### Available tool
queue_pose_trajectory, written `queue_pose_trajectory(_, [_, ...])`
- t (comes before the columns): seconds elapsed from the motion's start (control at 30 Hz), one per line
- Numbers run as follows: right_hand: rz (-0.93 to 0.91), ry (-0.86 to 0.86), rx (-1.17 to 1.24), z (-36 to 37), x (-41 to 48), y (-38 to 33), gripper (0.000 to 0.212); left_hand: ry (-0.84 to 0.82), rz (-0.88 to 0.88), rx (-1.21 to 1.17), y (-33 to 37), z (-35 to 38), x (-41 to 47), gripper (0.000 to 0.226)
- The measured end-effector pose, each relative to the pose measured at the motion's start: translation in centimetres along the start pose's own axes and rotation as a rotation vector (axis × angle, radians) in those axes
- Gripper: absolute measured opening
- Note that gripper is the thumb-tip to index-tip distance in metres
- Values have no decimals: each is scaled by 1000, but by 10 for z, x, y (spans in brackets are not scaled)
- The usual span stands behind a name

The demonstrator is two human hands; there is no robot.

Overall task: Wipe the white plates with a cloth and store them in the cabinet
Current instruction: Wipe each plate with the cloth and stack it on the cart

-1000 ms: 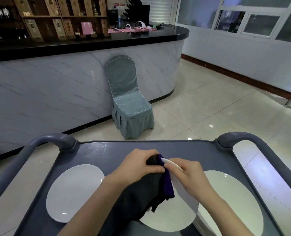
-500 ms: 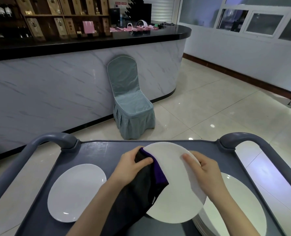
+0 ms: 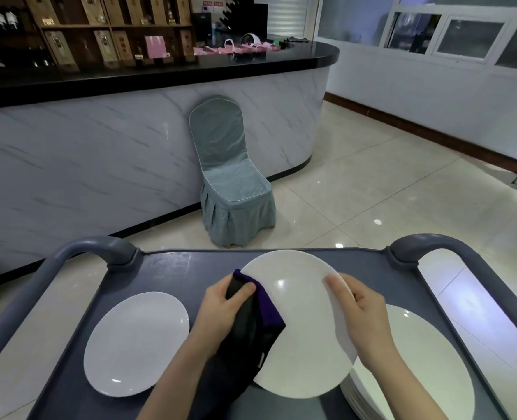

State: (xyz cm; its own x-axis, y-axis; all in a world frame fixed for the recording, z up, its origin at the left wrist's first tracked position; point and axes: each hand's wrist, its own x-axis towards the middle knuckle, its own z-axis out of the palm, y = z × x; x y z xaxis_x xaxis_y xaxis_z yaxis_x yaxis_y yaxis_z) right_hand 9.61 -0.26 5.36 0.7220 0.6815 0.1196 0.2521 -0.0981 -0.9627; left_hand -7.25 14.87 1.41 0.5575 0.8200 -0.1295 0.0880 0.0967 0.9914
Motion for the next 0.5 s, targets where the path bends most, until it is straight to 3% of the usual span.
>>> queue_pose_trajectory(0.17, [-108, -311, -180, 5, 3, -7, 22, -343, 164, 313, 28, -3, 13, 4])
queue_pose_trajectory(0.23, [-140, -334, -235, 5, 6, -11, 22, -388, 197, 373, 34, 0, 13, 3])
queue_pose_trajectory(0.33, [-110, -126, -111, -2, 10, -13, 18, -138, 172, 158, 29, 3, 8, 12])
queue_pose_trajectory(0.43, [10, 201, 147, 12, 2, -2, 33, 223, -17, -206, 14, 17, -1, 9])
queue_pose_trajectory(0.5, [137, 314, 274, 27, -8, 7, 39, 349, -145, -361, 4, 26, -6, 9])
